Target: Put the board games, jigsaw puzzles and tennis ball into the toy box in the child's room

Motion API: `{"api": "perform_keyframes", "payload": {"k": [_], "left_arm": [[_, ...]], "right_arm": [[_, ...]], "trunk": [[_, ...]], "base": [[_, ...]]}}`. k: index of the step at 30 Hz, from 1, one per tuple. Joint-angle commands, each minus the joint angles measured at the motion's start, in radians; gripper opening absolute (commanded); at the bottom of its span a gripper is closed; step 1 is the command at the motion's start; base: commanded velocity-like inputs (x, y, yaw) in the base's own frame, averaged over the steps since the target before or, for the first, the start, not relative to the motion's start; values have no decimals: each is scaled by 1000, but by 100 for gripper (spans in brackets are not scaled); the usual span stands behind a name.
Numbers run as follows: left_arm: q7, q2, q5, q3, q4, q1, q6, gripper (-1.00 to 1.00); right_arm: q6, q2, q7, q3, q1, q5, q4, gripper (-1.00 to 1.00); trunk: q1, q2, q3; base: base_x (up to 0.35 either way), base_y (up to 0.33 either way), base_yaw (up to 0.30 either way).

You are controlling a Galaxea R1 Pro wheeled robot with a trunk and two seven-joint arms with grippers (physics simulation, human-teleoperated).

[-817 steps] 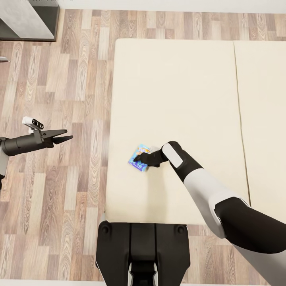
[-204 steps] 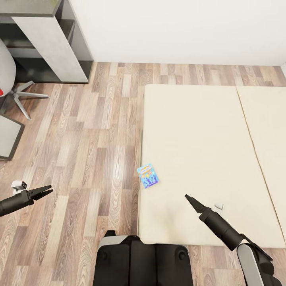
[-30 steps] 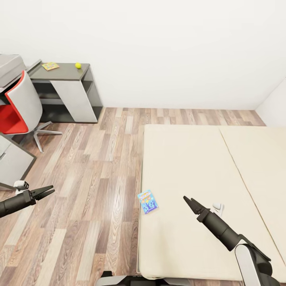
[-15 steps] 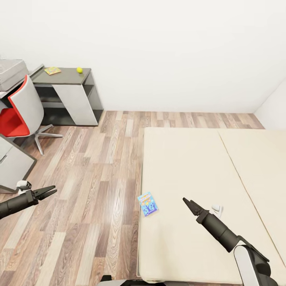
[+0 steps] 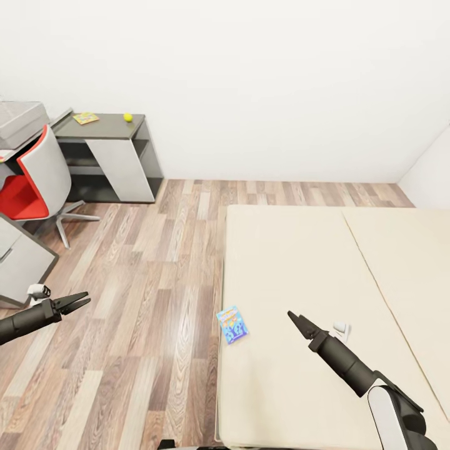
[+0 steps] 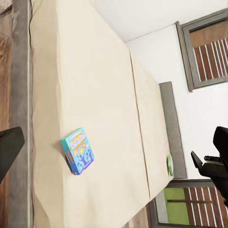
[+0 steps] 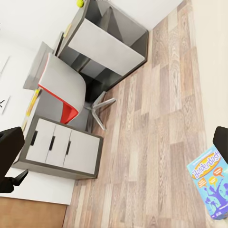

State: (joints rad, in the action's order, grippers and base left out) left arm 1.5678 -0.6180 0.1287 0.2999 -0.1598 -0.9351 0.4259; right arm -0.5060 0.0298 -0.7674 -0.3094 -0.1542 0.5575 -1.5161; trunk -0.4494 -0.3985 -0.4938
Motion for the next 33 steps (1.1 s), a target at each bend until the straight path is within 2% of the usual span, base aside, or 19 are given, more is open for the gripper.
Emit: {"api": "perform_keyframes", "payload": {"k": [1, 15, 22, 33], "left_arm": [[3, 0, 8, -8, 1, -1, 11, 100], [3, 0, 8, -8, 1, -1, 10, 100], [3, -1, 9, -8, 1, -1, 10, 100], [3, -1, 9, -8, 2, -1, 10, 100]], "right_arm": [[-8, 1, -2, -2, -1, 5, -1, 100], [-8, 1, -1, -2, -1, 5, -1, 100], [-8, 1, 41, -2, -1, 8, -1, 100], [-8, 8, 51, -2, -1, 8, -1, 100]], "trunk": [[-1, -2, 0], [-1, -2, 23], [-1, -2, 35], [-1, -2, 53]], "base": [[0, 0, 0], [0, 0, 0], [0, 0, 0], [0, 0, 0]]}}
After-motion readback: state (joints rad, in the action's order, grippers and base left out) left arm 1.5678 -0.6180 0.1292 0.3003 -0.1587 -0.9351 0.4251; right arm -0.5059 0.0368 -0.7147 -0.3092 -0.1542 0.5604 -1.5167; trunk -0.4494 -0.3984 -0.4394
